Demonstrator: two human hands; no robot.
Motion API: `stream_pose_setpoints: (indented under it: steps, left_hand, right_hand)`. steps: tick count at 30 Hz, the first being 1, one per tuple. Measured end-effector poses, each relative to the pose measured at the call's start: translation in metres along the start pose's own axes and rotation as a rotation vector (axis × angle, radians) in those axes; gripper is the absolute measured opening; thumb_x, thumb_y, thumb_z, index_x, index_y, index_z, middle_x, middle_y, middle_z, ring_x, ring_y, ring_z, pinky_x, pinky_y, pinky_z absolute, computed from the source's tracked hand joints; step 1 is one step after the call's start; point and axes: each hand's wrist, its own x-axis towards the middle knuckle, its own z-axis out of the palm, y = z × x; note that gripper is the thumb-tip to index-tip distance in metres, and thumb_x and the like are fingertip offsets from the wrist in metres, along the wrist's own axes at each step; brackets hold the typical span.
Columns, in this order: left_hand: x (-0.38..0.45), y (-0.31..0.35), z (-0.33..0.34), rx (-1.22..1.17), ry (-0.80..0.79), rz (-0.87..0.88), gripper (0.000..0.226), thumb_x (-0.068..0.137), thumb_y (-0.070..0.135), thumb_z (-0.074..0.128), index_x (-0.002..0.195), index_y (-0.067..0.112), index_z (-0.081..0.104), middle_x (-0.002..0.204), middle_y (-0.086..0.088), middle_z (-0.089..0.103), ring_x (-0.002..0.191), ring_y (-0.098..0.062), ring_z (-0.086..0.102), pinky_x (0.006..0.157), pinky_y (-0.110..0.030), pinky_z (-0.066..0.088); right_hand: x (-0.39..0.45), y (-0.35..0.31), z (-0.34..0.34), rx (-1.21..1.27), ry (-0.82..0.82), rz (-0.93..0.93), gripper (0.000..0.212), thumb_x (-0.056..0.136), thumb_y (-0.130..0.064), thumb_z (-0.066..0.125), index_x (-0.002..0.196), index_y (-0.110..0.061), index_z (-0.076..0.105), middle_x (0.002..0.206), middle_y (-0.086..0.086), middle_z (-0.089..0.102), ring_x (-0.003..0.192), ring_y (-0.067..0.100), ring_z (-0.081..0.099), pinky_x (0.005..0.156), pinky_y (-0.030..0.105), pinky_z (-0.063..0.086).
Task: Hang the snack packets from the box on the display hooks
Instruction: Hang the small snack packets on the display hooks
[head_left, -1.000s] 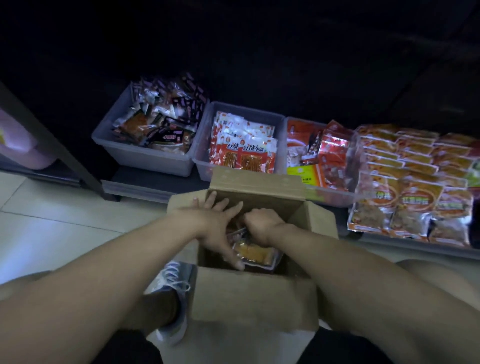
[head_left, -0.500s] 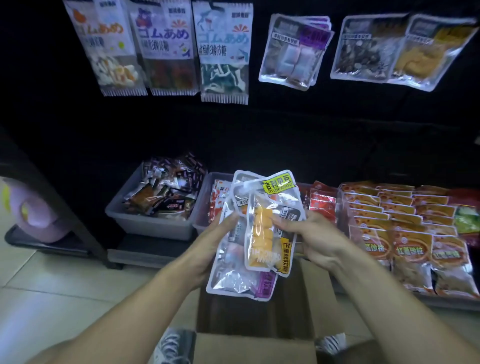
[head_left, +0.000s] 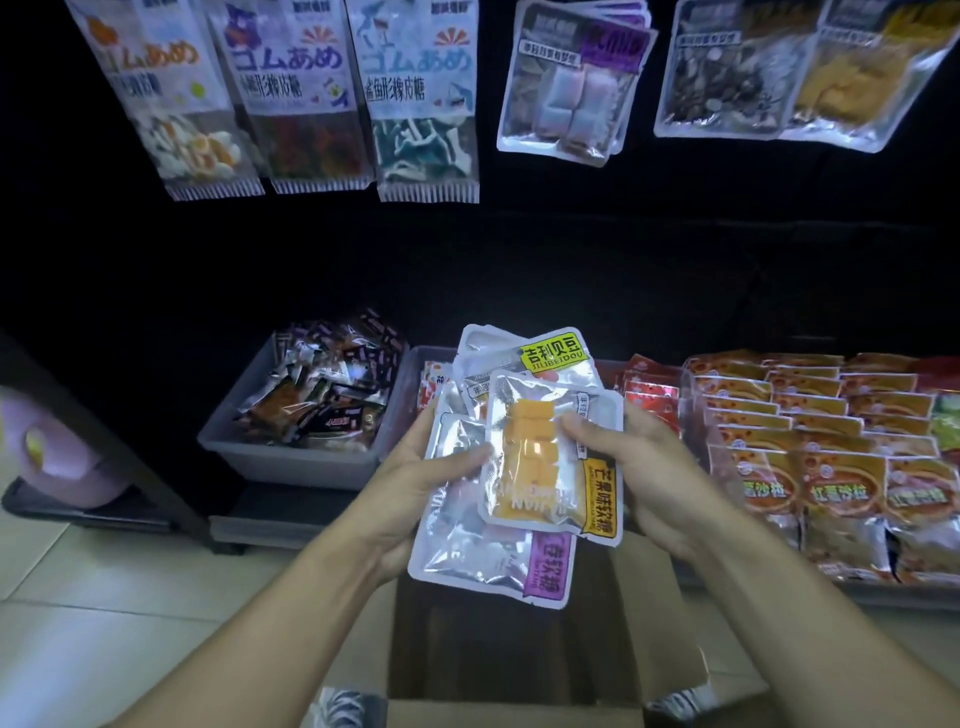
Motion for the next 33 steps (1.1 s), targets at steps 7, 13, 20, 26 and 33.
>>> stream_pose_setpoints:
  steps: [7,13,20,26,33]
  left_hand:
    - [-0.001,-0.003,0.003,0.036,0.074,0.026,0.06,0.082,0.013,0.075,0.138,0.03,0.065,0.124,-0.008,0.079,0.1,-0.028,0.08,0.081,-0.047,0.067]
    - [-0.004,-0.004,0.006,0.043,0.114,0.015,0.062,0.078,0.017,0.078,0.138,0.027,0.065,0.127,-0.01,0.077,0.111,-0.033,0.075,0.096,-0.052,0.06]
    - [-0.009,-0.008,0.016,0.136,0.174,0.135,0.094,0.084,0.021,0.082,0.147,0.069,0.033,0.15,0.017,0.062,0.13,-0.02,0.068,0.11,-0.057,0.053]
    - [-0.007,-0.003,0.022,0.22,0.154,0.216,0.079,0.096,0.003,0.073,0.15,0.052,0.044,0.114,0.024,0.079,0.107,-0.009,0.077,0.083,-0.031,0.066]
    - [0.0,0.008,0.034,0.217,0.192,0.215,0.065,0.09,0.008,0.078,0.133,0.052,0.058,0.109,0.017,0.081,0.097,-0.013,0.081,0.07,-0.031,0.066]
  right_hand:
    - [0.0,-0.003,0.001,-0.032,-0.001,-0.126,0.047,0.099,-0.016,0.069,0.139,-0.038,0.057,0.122,-0.002,0.077,0.11,0.025,0.076,0.099,0.053,0.058]
    - [-0.009,-0.01,-0.006,0.004,0.071,-0.154,0.039,0.093,-0.011,0.072,0.129,-0.025,0.065,0.115,0.002,0.08,0.103,0.026,0.078,0.086,0.047,0.062]
    - [-0.013,-0.003,-0.008,-0.081,0.029,-0.109,0.068,0.068,-0.016,0.088,0.131,-0.022,0.063,0.12,0.001,0.078,0.106,0.027,0.077,0.095,0.057,0.06]
    - [-0.014,0.0,-0.008,-0.056,0.075,-0.114,0.067,0.066,-0.011,0.091,0.127,-0.021,0.064,0.112,0.005,0.081,0.101,0.029,0.079,0.096,0.056,0.059]
    - [-0.014,-0.009,-0.006,0.038,0.185,-0.09,0.05,0.071,-0.028,0.088,0.117,-0.016,0.07,0.102,0.007,0.082,0.092,0.031,0.08,0.09,0.057,0.061]
